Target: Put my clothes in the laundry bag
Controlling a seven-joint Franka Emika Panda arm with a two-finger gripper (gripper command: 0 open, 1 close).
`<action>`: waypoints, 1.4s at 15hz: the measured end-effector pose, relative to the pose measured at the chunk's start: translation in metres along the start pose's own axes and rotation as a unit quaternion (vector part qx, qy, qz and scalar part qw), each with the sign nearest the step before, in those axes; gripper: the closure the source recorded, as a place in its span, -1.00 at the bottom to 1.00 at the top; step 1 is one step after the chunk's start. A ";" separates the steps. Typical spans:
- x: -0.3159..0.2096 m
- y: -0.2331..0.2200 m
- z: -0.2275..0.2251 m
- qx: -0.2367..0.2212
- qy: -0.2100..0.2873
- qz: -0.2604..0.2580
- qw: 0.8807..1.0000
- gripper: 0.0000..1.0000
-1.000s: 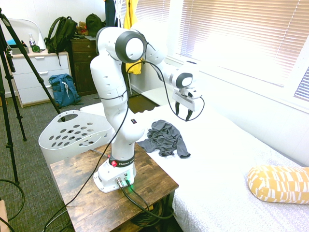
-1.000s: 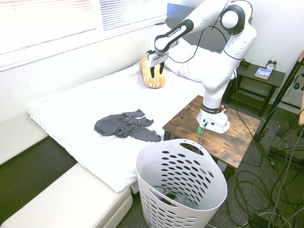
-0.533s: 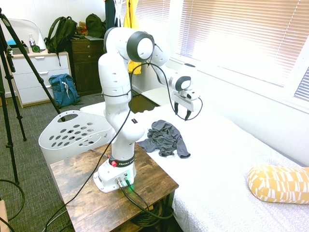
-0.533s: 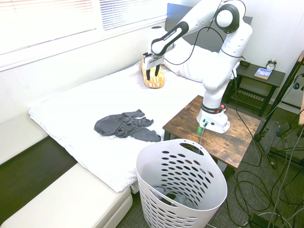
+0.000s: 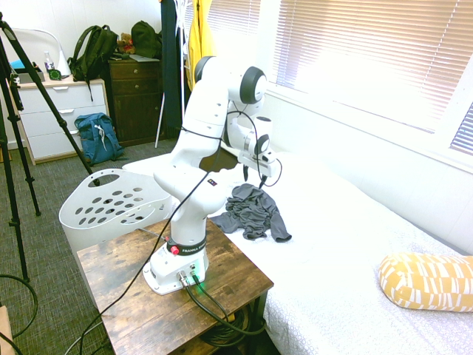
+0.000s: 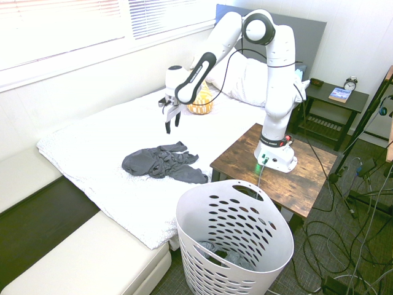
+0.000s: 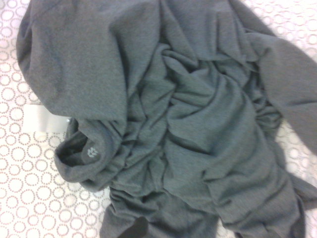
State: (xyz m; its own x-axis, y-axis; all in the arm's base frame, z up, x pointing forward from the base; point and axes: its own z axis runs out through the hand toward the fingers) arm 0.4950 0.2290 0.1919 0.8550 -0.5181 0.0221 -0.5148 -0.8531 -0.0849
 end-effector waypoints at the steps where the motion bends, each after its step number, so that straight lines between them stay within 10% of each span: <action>1: 0.002 -0.008 0.024 -0.003 -0.002 -0.003 1.000 -1.00; 9: 0.013 0.000 0.184 -0.054 0.012 -0.023 0.998 -1.00; 10: 0.015 0.006 0.197 -0.058 0.016 -0.028 0.998 1.00; 21: 0.005 -0.007 0.203 -0.037 0.020 -0.041 0.998 1.00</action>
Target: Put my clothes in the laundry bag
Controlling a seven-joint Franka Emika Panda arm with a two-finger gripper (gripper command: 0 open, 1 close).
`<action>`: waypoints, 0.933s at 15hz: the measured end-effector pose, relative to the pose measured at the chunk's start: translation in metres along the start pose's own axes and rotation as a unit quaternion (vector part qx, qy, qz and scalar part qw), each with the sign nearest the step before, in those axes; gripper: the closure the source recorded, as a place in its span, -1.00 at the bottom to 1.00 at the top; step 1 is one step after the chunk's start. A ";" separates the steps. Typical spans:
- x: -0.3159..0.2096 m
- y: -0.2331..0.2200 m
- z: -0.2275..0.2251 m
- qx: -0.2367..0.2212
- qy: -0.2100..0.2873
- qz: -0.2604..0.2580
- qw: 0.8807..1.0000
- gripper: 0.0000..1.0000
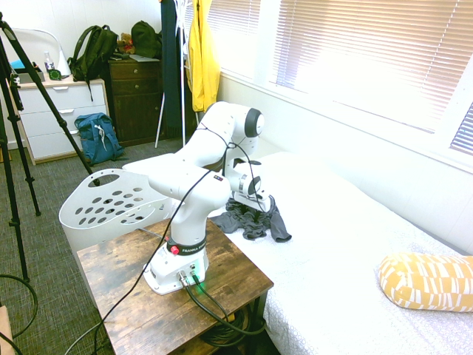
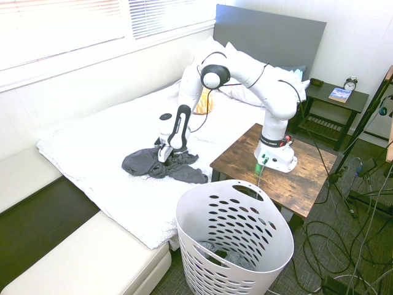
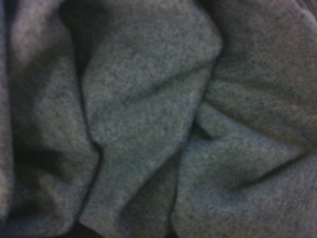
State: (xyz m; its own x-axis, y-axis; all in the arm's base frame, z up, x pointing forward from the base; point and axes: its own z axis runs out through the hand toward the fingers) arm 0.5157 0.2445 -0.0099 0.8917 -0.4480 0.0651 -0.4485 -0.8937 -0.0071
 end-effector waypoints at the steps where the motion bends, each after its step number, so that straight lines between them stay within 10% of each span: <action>1: -0.002 -0.003 -0.001 0.003 -0.002 -0.001 1.000 1.00; 14: 0.009 0.002 -0.010 0.005 -0.002 0.020 1.000 1.00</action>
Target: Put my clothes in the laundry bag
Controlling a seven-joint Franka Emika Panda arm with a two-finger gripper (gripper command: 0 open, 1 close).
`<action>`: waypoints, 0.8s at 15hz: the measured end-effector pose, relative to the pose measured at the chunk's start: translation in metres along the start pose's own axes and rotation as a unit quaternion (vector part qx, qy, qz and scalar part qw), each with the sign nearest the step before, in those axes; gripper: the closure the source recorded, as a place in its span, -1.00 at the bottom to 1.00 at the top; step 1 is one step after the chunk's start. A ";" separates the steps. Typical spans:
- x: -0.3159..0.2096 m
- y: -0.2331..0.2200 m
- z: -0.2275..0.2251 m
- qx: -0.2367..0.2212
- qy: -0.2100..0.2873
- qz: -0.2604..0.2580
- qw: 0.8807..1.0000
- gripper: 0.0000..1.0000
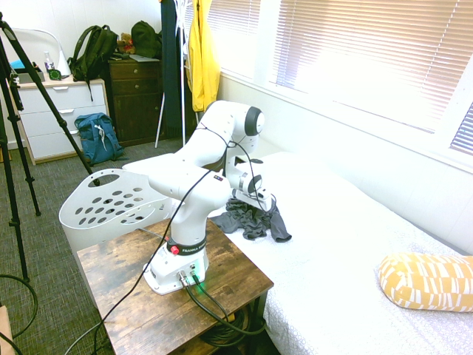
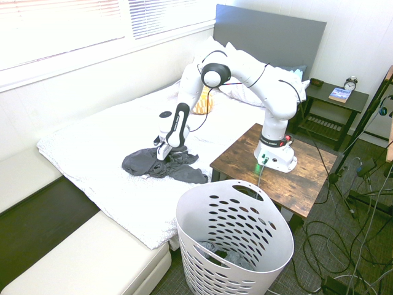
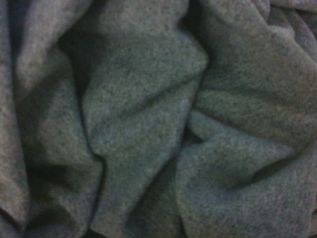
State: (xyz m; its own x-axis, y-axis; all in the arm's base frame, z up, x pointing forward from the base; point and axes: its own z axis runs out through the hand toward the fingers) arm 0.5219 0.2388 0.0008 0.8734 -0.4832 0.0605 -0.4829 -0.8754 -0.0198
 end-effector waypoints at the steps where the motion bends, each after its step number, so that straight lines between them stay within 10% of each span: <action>1: 0.000 0.000 -0.001 0.000 0.000 0.000 1.000 1.00; 6: 0.019 -0.003 -0.042 0.022 0.012 0.014 1.000 1.00; 12: 0.006 -0.047 -0.229 0.052 0.032 0.005 0.998 1.00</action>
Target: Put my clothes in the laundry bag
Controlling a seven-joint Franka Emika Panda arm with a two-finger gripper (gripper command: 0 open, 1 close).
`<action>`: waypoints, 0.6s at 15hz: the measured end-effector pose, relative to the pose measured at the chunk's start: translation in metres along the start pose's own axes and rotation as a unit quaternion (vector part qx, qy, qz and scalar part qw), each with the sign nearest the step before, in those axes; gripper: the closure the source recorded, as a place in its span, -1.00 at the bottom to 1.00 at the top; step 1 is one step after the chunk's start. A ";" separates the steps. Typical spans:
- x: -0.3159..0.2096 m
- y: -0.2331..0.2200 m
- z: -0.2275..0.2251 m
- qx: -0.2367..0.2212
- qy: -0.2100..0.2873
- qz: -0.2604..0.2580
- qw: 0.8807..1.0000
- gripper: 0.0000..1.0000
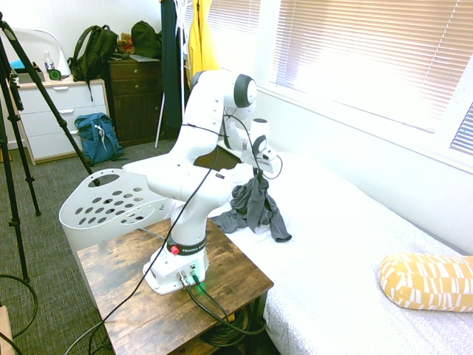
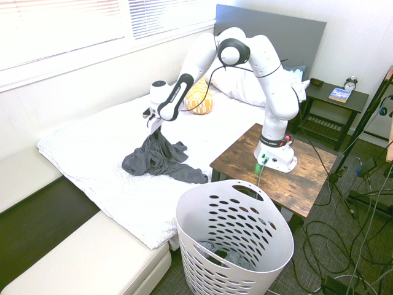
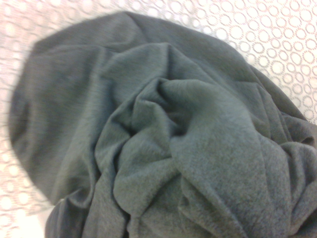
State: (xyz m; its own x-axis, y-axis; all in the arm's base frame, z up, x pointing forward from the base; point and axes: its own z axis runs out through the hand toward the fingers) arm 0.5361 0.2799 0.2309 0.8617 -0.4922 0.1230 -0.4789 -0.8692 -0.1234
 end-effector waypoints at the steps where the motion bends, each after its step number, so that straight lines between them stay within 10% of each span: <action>1: -0.011 -0.008 -0.030 0.004 -0.007 -0.008 1.000 1.00; 9: -0.164 -0.028 -0.308 0.008 -0.010 -0.097 0.995 1.00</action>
State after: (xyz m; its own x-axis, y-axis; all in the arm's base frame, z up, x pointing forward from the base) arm 0.3565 0.3704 0.5179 0.9409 -0.3146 0.1255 -0.3012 -0.9466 -0.1149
